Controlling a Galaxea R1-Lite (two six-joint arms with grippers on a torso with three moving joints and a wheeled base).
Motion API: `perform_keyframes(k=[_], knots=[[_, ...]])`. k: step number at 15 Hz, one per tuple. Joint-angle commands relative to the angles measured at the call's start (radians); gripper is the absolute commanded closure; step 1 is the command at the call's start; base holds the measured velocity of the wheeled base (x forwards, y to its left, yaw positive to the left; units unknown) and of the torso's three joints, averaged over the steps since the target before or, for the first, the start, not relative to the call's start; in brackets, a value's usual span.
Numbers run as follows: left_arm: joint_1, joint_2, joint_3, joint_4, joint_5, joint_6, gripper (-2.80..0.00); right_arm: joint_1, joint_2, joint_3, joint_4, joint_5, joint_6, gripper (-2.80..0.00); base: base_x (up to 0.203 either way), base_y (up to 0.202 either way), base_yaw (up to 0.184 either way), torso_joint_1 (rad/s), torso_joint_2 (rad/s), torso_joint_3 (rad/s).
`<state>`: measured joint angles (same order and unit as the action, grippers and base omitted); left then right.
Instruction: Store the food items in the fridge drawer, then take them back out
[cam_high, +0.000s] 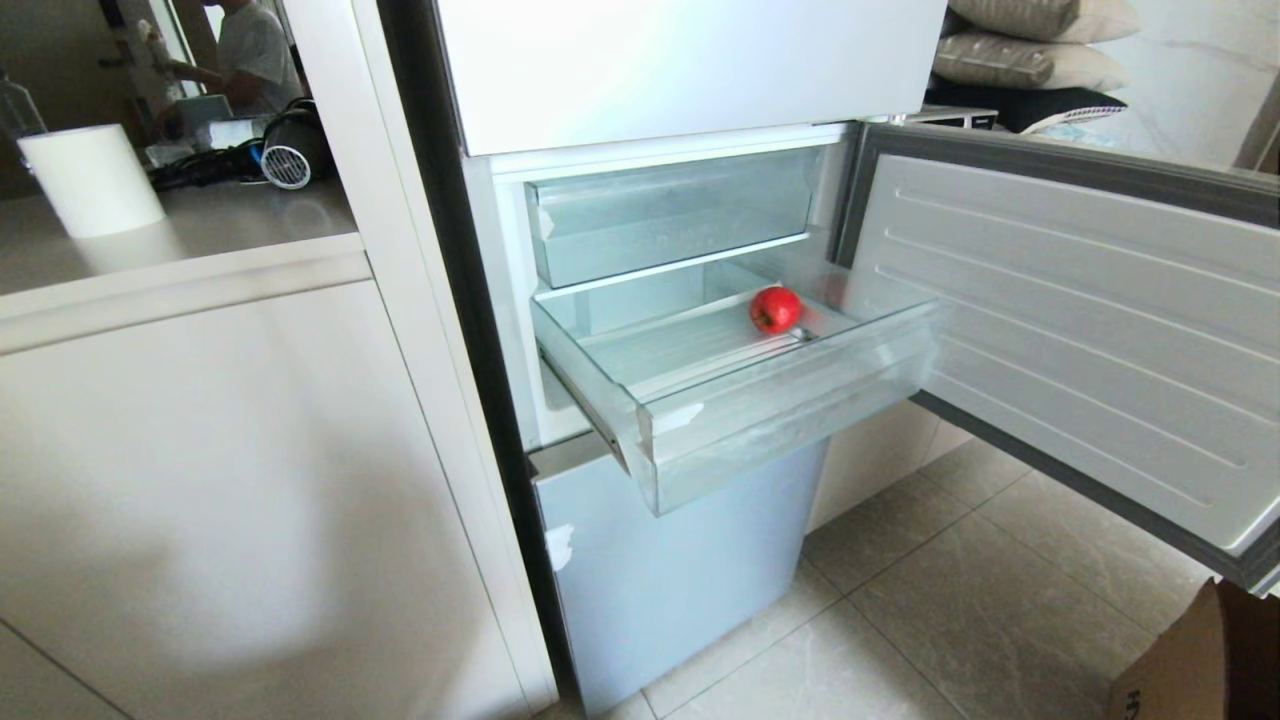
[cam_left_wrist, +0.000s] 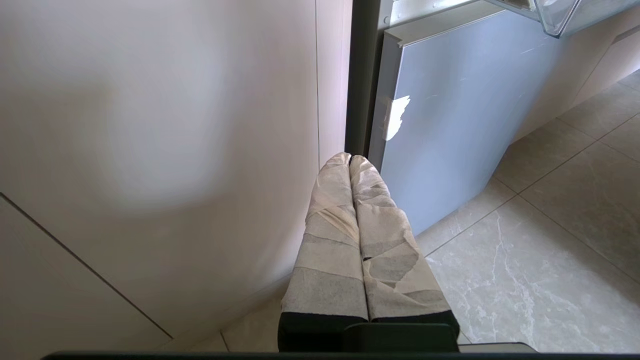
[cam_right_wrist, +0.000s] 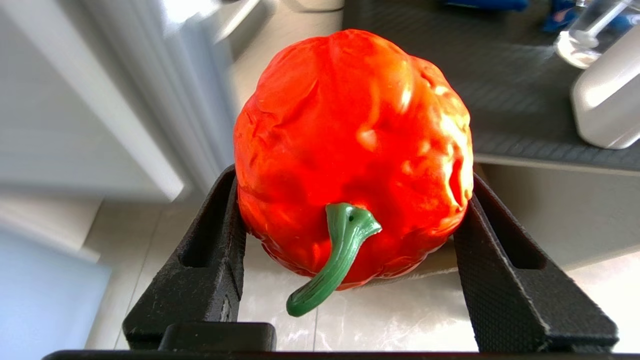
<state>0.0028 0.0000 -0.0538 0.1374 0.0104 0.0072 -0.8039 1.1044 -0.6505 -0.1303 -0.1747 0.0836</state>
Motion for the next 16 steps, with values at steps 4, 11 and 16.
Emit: perform_keyframes(k=[4,11,16], knots=[[0.0,0.002,0.0,0.001,0.0,0.0,0.0,-0.305,0.319,-0.134,-0.095,0.162,-0.016,0.0,0.0,0.0,0.0,0.0,0.0,0.0],[0.0,0.002,0.0,0.001,0.0,0.0,0.0,-0.527,0.657,-0.325,-0.127,0.293,-0.026,0.0,0.0,0.0,0.0,0.0,0.0,0.0],[0.0,0.002,0.0,0.002,0.0,-0.001,0.0,-0.565,0.902,-0.402,-0.357,0.319,-0.022,0.0,0.0,0.0,0.0,0.0,0.0,0.0]])
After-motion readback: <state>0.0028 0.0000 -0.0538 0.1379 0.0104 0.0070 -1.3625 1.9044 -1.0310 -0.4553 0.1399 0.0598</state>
